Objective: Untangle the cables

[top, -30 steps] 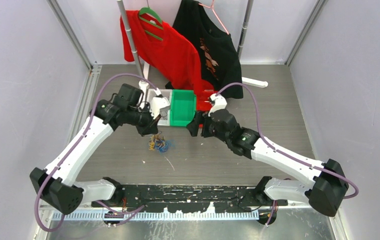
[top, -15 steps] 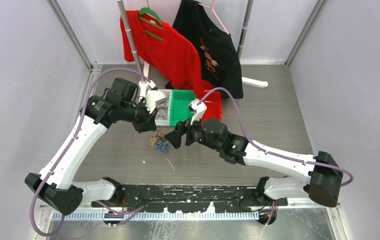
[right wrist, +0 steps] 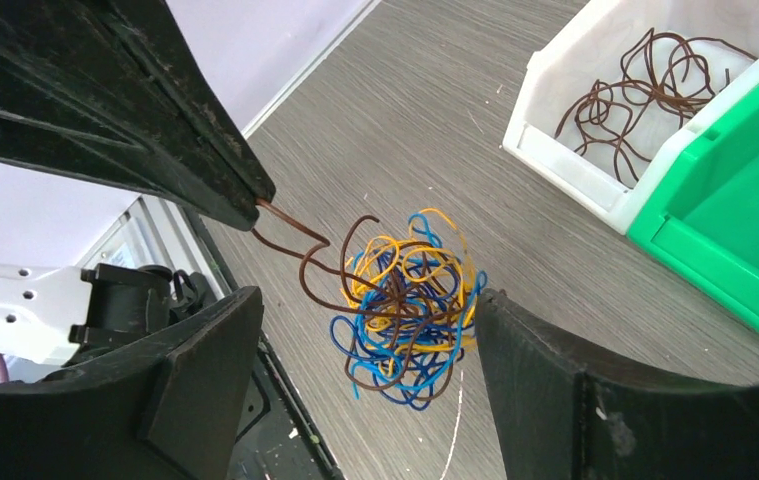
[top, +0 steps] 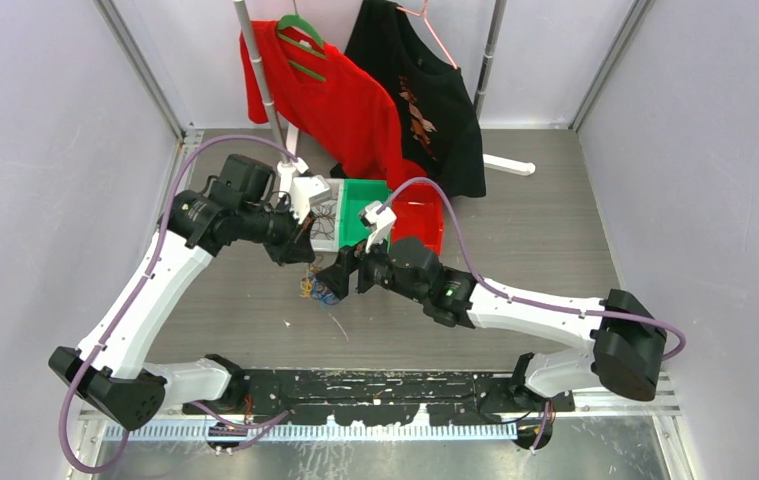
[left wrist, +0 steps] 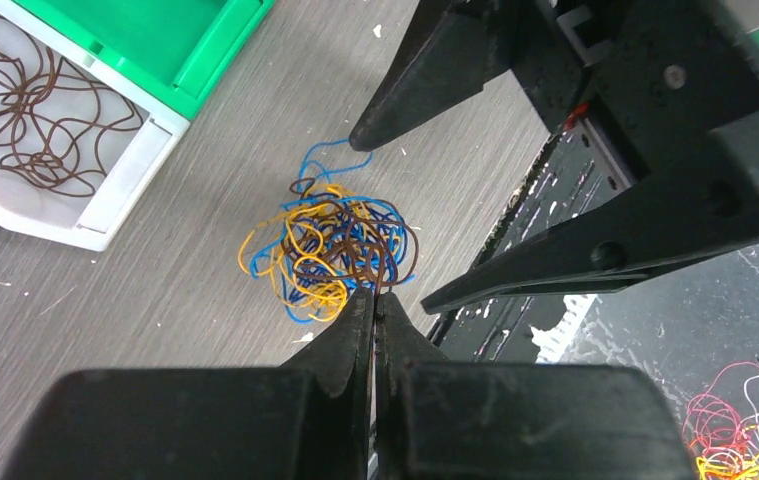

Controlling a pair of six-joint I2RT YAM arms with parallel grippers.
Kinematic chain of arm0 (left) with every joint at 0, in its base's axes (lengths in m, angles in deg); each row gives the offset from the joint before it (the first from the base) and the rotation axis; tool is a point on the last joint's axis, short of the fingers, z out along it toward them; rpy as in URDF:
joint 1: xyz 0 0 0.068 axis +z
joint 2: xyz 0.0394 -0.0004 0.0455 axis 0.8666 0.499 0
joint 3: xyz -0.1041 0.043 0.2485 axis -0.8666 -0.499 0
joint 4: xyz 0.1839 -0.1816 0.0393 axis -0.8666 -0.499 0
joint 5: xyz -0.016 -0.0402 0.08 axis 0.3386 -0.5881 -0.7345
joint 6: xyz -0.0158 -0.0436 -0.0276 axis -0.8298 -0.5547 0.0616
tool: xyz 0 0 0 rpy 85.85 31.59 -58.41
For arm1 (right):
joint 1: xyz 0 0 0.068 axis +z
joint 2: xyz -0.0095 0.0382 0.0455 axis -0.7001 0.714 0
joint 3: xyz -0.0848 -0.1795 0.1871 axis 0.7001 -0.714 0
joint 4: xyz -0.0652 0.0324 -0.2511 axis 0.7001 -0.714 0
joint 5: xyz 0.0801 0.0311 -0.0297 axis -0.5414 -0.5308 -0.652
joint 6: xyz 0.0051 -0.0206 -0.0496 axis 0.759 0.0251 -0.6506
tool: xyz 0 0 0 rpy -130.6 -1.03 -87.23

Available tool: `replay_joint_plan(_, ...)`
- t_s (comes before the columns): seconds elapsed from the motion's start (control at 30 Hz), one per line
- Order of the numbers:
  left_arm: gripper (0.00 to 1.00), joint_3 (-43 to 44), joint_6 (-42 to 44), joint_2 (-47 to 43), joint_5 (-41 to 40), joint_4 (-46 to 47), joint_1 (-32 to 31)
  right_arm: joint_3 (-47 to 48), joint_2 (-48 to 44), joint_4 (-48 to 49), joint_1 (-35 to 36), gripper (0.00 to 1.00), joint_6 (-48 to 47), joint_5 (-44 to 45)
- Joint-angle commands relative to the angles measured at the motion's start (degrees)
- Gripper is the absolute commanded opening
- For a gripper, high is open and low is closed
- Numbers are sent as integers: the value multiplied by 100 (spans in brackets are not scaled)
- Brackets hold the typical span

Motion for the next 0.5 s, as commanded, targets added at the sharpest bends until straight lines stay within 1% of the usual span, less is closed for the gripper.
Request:
replay_joint_plan(0.0, 0, 313, -229, -78, 280, 73, -28, 271, 170, 584, 31, 80, -218, 82)
replay_joint_plan(0.1, 0, 368, -274, -93, 340, 4, -31, 251, 269, 653, 32, 74, -297, 432)
replay_joint_plan(0.23, 0, 376, -361, -129, 380, 0, -27, 310, 417, 731, 32, 66, -356, 682)
replay_joint_plan(0.27, 0, 377, -383, -129, 395, -8, -27, 333, 459, 732, 31, 61, -342, 775)
replay_joint_plan(0.33, 0, 368, -421, -129, 447, -19, -31, 338, 494, 793, 31, 58, -312, 952)
replay_joint_plan(0.47, 0, 327, -420, -159, 543, -57, -27, 279, 481, 975, 31, 52, -271, 1138)
